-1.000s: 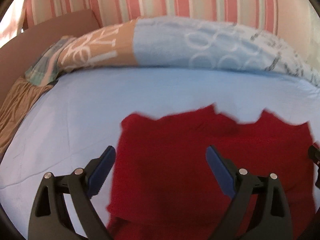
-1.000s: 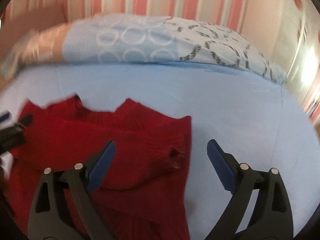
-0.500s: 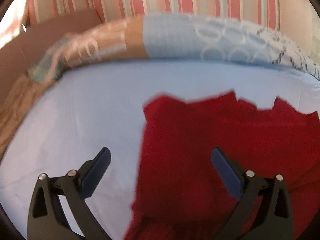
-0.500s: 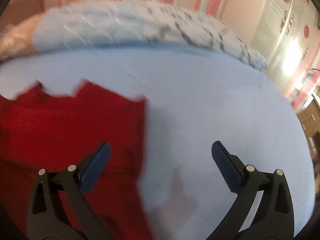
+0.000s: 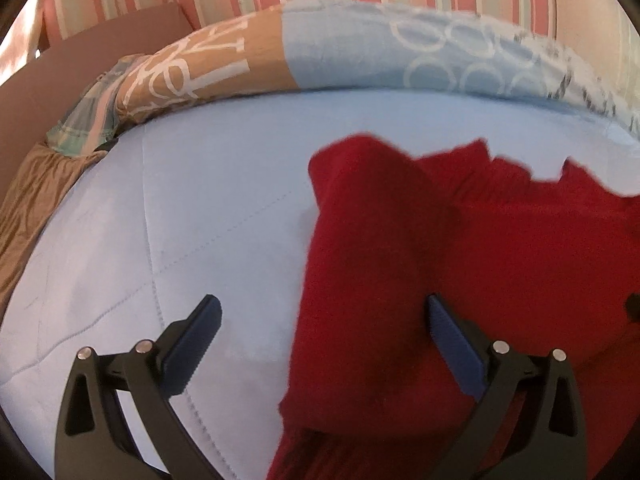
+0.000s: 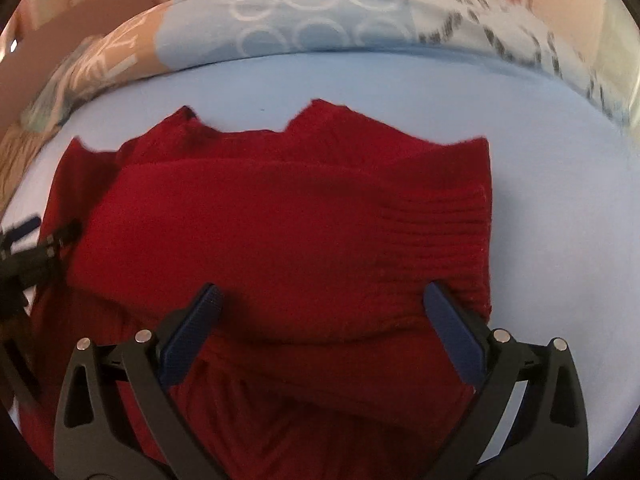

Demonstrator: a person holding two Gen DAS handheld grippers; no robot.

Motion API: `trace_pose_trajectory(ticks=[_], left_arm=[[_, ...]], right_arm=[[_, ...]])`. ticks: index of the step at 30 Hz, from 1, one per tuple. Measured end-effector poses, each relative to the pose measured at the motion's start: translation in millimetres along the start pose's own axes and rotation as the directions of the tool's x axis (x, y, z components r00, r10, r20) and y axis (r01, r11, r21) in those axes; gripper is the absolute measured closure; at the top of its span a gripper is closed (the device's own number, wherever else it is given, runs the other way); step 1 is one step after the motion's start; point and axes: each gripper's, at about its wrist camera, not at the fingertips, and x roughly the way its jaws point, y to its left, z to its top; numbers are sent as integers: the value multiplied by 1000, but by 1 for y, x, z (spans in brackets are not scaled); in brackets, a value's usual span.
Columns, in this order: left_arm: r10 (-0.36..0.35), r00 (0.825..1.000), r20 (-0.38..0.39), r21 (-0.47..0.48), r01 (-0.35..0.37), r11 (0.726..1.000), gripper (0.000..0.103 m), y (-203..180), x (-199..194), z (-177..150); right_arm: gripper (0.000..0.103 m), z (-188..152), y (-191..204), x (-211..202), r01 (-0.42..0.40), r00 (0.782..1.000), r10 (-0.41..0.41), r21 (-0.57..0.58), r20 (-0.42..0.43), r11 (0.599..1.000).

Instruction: Fold small clothes

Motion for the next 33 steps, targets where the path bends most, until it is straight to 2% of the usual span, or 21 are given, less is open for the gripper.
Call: trace_pose_trajectory(ticks=[4, 7, 11, 13, 16, 23, 25, 29, 31, 33], left_arm=[[-31, 994, 104, -17, 33, 999, 2, 12, -51, -5], [-42, 986, 160, -15, 45, 999, 2, 27, -98, -28], [-55, 983, 174, -34, 62, 998, 2, 53, -150, -80], [-44, 981, 191, -38, 52, 998, 2, 61, -172, -107], [-39, 984, 172, -39, 47, 998, 2, 69, -200, -153], [-53, 985, 163, -1, 54, 999, 2, 61, -255, -232], [-76, 988, 138, -14, 79, 997, 2, 58, -257, -250], [-63, 990, 128, -25, 66, 997, 2, 59, -256, -280], [-80, 990, 118, -35, 85, 996, 2, 62, -255, -289], [-83, 991, 102, -42, 87, 995, 2, 65, -252, -293]], right_arm=[[3, -12, -3, -53, -7, 996, 7, 0, 94, 1000], [3, -50, -9, -106, 17, 990, -18, 7, 139, 1000], [3, -111, -12, -163, 47, 982, -48, 10, 181, 999], [3, -143, -8, -183, 56, 979, -55, 0, 195, 998], [3, -193, 2, -206, 75, 979, -73, -7, 191, 997], [3, -275, 7, -232, 92, 978, -110, 107, 177, 990], [3, -291, 3, -232, 99, 979, -122, 142, 161, 985], [3, -312, -5, -229, 80, 983, -110, 201, 144, 976], [8, -317, -3, -226, 77, 985, -103, 185, 139, 980], [20, -318, 1, -220, 73, 987, -95, 168, 127, 983]])
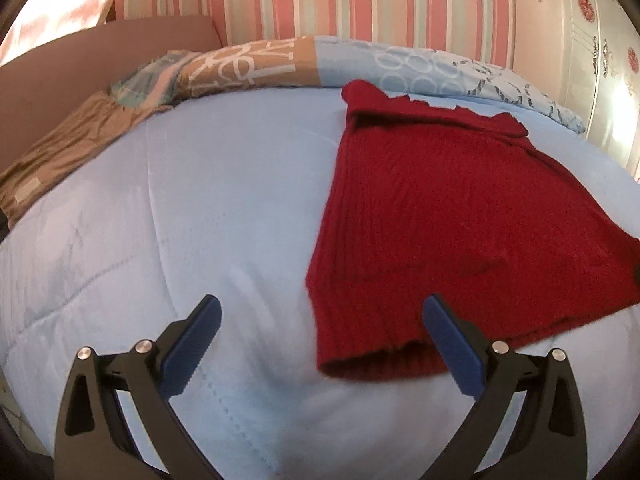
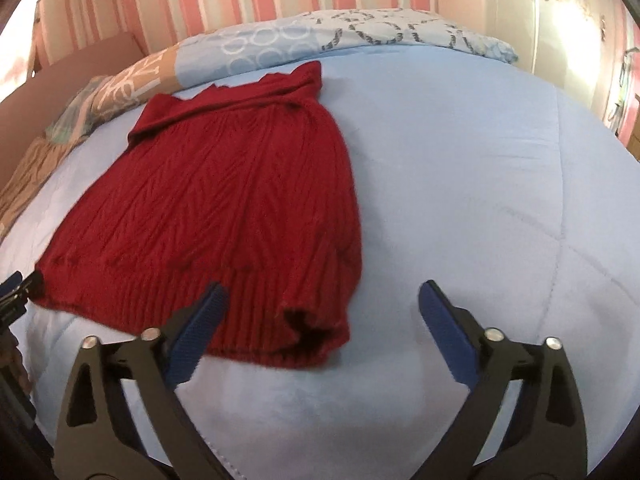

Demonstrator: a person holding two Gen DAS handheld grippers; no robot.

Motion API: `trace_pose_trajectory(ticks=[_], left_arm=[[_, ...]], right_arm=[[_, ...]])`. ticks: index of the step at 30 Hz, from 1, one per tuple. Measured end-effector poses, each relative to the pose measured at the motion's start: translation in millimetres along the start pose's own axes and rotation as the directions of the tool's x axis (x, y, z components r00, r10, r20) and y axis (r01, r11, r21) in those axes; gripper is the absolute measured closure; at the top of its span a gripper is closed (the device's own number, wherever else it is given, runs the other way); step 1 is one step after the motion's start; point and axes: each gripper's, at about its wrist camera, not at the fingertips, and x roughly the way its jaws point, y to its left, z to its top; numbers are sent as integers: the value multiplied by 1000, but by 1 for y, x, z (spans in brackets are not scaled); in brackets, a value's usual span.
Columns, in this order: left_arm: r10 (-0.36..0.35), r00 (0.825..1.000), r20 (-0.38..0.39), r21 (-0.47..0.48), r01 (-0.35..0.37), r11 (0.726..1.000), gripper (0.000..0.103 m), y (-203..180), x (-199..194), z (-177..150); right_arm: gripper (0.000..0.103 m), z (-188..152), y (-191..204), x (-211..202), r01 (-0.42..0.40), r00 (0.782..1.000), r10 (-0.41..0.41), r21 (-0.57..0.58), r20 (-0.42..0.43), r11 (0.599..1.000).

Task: Fold small clothes
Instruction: 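Grasp the hem corner with the right gripper while the left gripper grasps the hem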

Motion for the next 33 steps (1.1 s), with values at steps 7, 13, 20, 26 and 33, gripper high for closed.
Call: trace_pose_trajectory(ticks=[7, 13, 20, 26, 33], left_arm=[[-20, 1000, -12, -16, 20, 1000, 2, 6, 2, 4], [-84, 996, -32, -75, 82, 994, 2, 14, 7, 1], [-115, 991, -61, -90, 109, 990, 2, 5, 17, 4], [-112, 991, -68, -42, 110, 993, 34, -13, 18, 9], [-109, 991, -84, -11, 108, 994, 72, -29, 17, 15]], right_arm=[[83, 3, 1, 7, -33, 999, 34, 8, -24, 999], [85, 2, 0, 6, -56, 998, 56, 22, -23, 998], [84, 0, -3, 7, -71, 997, 71, 30, -21, 997], [80, 1, -5, 7, -81, 996, 82, 37, -22, 996], [79, 1, -5, 5, -79, 997, 80, 39, -19, 996]])
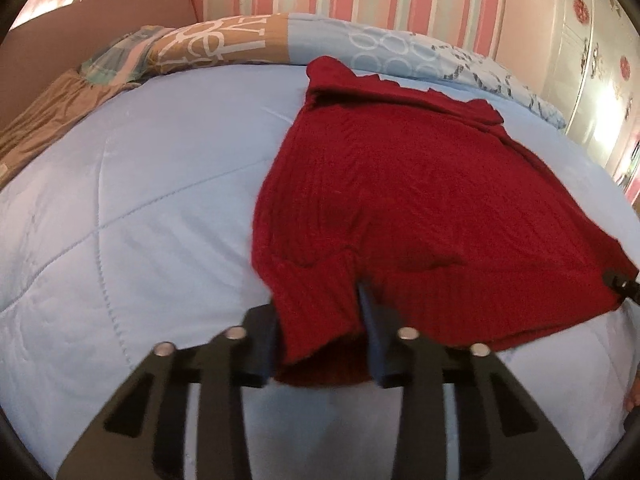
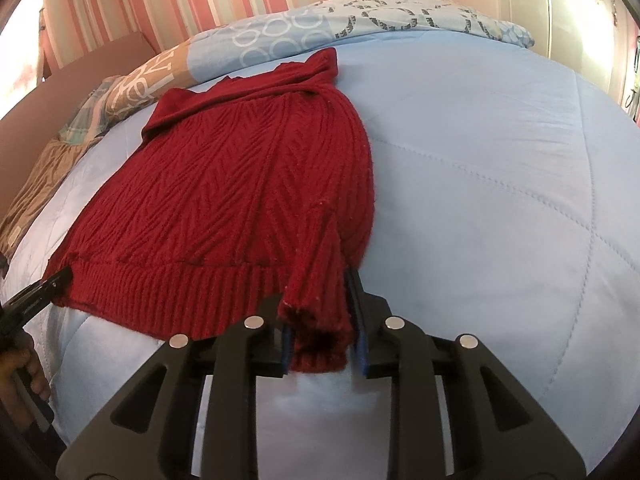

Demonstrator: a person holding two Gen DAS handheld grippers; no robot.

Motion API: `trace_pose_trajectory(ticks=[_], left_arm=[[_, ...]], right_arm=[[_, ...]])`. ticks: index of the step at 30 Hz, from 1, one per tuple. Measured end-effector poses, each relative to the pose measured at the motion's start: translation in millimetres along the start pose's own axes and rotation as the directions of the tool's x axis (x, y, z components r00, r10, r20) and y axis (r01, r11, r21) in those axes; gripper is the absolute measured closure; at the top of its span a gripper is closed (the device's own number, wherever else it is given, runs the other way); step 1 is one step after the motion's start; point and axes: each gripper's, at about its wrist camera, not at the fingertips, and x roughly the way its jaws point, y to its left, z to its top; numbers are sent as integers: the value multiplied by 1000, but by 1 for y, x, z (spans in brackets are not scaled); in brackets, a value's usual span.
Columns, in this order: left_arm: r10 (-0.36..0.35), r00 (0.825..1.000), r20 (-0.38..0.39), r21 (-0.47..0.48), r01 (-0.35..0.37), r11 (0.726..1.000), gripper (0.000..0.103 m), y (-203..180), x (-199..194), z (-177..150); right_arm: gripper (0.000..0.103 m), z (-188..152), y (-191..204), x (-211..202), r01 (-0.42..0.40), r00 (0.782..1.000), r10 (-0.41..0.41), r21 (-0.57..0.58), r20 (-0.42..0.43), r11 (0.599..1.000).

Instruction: Fold small clothes

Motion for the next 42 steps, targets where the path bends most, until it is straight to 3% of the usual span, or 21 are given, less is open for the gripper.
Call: trace_pose_trajectory(ticks=[9, 20, 29, 33, 42], left_arm=[[10, 1000, -6, -8, -10, 1000, 84, -3, -2, 2], [19, 1000, -6, 3, -19, 1000, 87, -2, -10, -2], [10, 1000, -4, -12, -10, 1000, 87, 5, -20, -5], [17, 1000, -5, -28, -18, 999, 93, 11, -30, -9], [-5, 1000, -8, -28, 5, 1000, 95, 32, -47, -27]], right_arm=[[82, -1, -1, -2, 3, 1000, -3, 1, 5, 1000], [95, -5, -1, -13, 5, 1000, -5, 1, 12, 1000], [97, -9, -6, -25, -26, 999, 26, 13, 24, 1000], [97, -12, -8, -36, -42, 999, 40, 36, 32, 998], [97, -33, -2, -49, -32, 999, 32, -24, -1, 999]])
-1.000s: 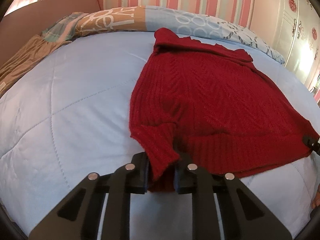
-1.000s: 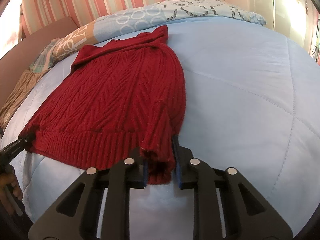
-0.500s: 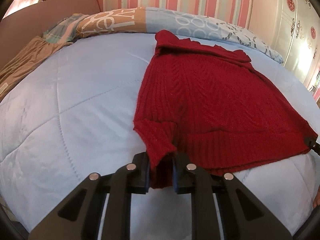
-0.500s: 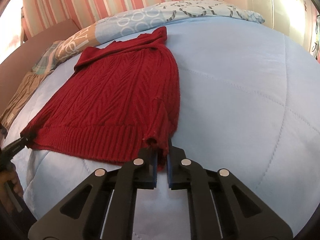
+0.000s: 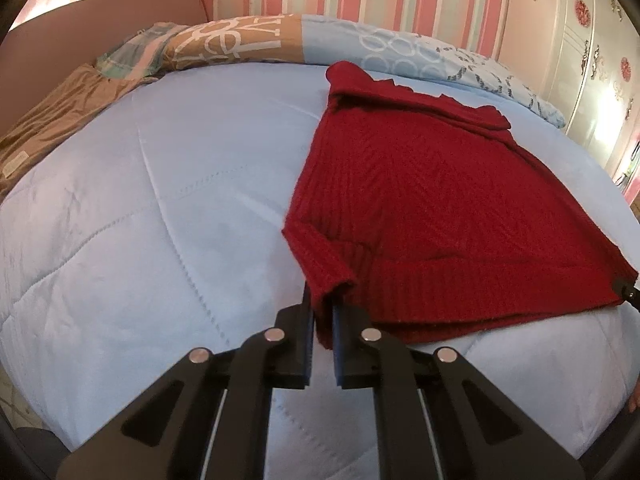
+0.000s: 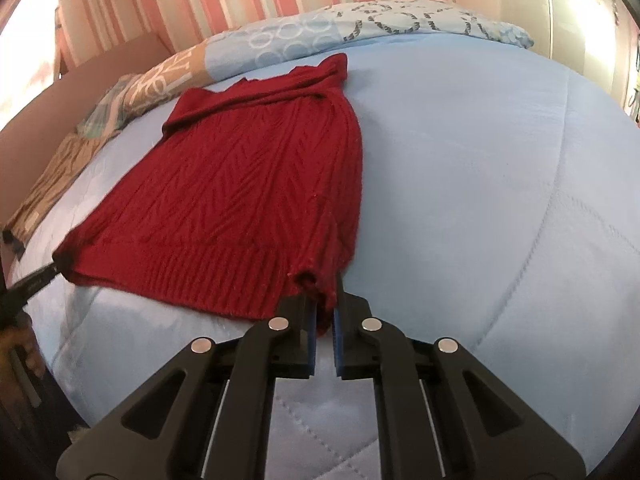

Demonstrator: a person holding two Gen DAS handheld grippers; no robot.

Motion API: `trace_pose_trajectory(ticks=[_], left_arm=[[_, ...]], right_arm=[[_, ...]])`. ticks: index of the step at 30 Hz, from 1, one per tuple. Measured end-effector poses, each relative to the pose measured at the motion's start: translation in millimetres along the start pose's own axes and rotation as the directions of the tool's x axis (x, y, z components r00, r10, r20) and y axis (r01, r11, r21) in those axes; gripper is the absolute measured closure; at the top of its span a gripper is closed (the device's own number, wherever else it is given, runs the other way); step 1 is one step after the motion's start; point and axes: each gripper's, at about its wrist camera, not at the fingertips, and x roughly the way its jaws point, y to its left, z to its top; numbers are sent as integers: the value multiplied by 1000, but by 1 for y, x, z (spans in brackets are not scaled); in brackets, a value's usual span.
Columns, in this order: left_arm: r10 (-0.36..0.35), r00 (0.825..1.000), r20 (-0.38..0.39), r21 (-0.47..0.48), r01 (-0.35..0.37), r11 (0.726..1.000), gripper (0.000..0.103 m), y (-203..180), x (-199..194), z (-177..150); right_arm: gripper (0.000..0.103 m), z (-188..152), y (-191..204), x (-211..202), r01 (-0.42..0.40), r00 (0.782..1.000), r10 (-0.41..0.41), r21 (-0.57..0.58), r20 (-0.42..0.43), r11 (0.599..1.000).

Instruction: Fold small clothes

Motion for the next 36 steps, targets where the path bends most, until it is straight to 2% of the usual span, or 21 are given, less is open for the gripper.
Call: trace_pose_trajectory(ticks=[5, 7, 8, 9, 10, 11, 12, 16, 19, 25, 26, 27, 28, 29, 30, 31, 33, 34, 36], left_arm=[[-30, 999, 10, 2, 30, 1000, 95, 0, -3, -6], [-40, 999, 4, -7, 40, 999, 91, 0, -1, -6], [-55, 998, -9, -31, 55, 998, 72, 3, 2, -7], [-50, 999, -9, -44, 50, 998, 40, 6, 1, -6], [-53, 999, 3, -59, 53, 997, 26, 8, 0, -7], [-61, 998, 13, -69, 62, 996, 19, 10, -3, -7], [-69, 997, 16, -79, 70, 994, 19, 12, -5, -7], [-69, 997, 31, -59, 71, 996, 19, 10, -6, -3], [-72, 997, 30, -86, 74, 994, 19, 13, 3, 3], [-38, 999, -23, -75, 36, 996, 19, 8, 29, 7], [-34, 999, -17, -73, 33, 997, 19, 7, 30, 8], [-32, 999, -11, -74, 31, 997, 19, 6, 31, 8], [-29, 1000, -11, -75, 28, 997, 19, 5, 32, 9], [-30, 1000, -8, -78, 29, 997, 26, 5, 32, 10], [-32, 999, -5, -75, 31, 997, 46, 3, 32, 10], [-36, 999, -6, -60, 36, 998, 54, -1, 31, 11], [-41, 999, -1, -24, 41, 999, 82, -10, 28, 11], [-54, 999, -1, -10, 54, 999, 86, -16, 28, 11], [-50, 999, 8, -16, 50, 999, 87, -18, 26, 11]], right_arm=[[97, 0, -3, -1, -11, 1000, 11, 22, 6, 1000], [94, -1, -4, 4, 8, 1000, -7, 25, -9, 1000], [86, -3, -6, 5, 9, 1000, -8, 28, -12, 1000], [67, -4, -8, 6, 15, 1000, -14, 36, -9, 999], [50, -5, -10, 7, 19, 1000, -18, 45, -10, 999], [23, -6, -11, 6, 5, 1000, -5, 56, -4, 998], [19, -6, -13, 4, -22, 1000, 21, 67, 11, 997], [19, -5, -12, 9, -4, 1000, 3, 68, 14, 998], [19, 0, -9, 13, -10, 1000, 8, 80, 21, 997], [20, 8, 6, 27, 15, 1000, -15, 79, 6, 997], [28, 8, 8, 29, 24, 1000, -24, 74, 3, 997], [46, 9, 9, 32, 43, 999, -43, 68, -2, 997], [56, 9, 8, 33, 53, 999, -53, 67, -4, 996], [75, 11, 7, 33, 45, 999, -45, 77, -1, 996], [81, 11, 6, 33, 34, 999, -34, 80, 0, 996], [83, 12, 7, 33, 29, 1000, -29, 71, -2, 997], [86, 11, 10, 32, 22, 1000, -22, 56, -1, 998], [86, 11, 10, 30, 19, 1000, -19, 56, 0, 998], [87, 11, 9, 27, 12, 1000, -12, 59, 2, 998]])
